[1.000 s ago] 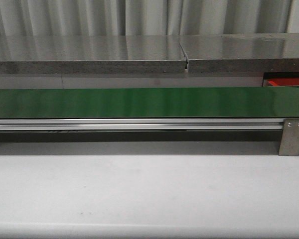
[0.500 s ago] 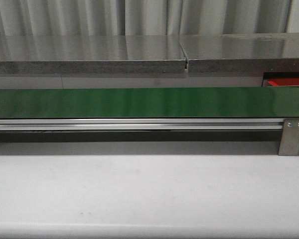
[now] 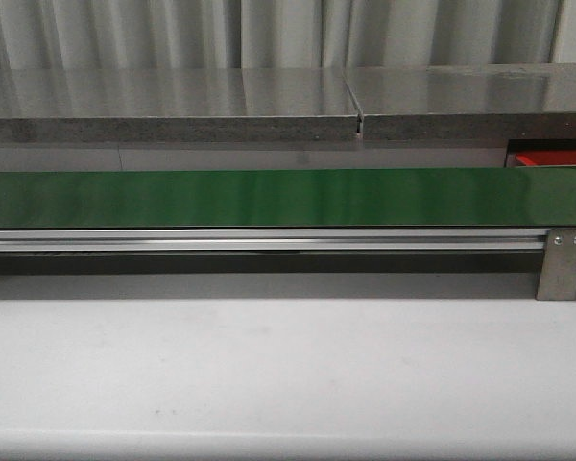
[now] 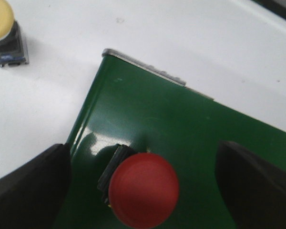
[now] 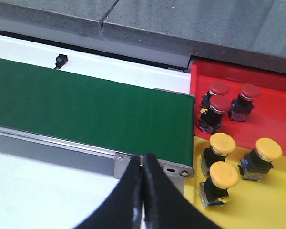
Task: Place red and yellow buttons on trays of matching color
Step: 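Carry the red push-button over the belt start with the left gripper, then set the red push-button on the belt and open the left gripper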
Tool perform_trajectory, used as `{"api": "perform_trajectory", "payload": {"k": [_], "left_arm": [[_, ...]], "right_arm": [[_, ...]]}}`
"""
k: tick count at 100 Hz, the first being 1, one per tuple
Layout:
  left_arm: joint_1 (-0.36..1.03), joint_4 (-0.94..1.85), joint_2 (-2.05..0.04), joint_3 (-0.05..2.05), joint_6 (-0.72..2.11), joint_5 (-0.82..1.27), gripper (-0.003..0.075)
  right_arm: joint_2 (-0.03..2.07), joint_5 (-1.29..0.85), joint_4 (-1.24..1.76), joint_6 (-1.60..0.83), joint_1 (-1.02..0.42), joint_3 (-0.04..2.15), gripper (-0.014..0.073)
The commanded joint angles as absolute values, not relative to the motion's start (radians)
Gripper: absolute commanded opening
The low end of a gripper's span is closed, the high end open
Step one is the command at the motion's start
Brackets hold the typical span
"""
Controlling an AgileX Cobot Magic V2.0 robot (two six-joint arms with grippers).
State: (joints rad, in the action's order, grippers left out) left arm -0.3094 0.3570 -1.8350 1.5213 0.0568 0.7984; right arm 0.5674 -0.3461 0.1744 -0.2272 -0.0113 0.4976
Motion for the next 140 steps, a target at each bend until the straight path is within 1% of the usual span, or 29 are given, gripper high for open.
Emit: {"api": "perform_trajectory", "payload": {"k": [1,29,51,75,105,140], "left_arm": [[-0.305,0.403,-1.757,1.571,0.069,0.759,0.0608],[-0.396,0.386,-1.757,1.618,0.069,0.758,0.0608],[-0.454,0.333,-1.791,1.618,0.069,0.685,0.0608],[-0.456,0.3,-1.887,1.625,0.066,0.522,0.0608],[-0.454,0.307,-2.026,1.659,0.066,0.4,0.0608],[-0.453,0.344,-2.112,1.659,0.066,0.27,0.0608]], "right_arm": [[0.565,-0.276,0.171,-0.233,-0.01,0.525,-0.0067],[0.565,-0.276,0.171,-0.233,-0.01,0.525,-0.0067],[0.565,-0.276,0.171,-0.233,-0.01,0.525,-0.0067],[0.565,-0.276,0.171,-0.233,-0.01,0.525,-0.0067],[0.565,-0.276,0.171,-0.233,-0.01,0.525,-0.0067],[0.565,-0.276,0.171,-0.233,-0.01,0.525,-0.0067]]}}
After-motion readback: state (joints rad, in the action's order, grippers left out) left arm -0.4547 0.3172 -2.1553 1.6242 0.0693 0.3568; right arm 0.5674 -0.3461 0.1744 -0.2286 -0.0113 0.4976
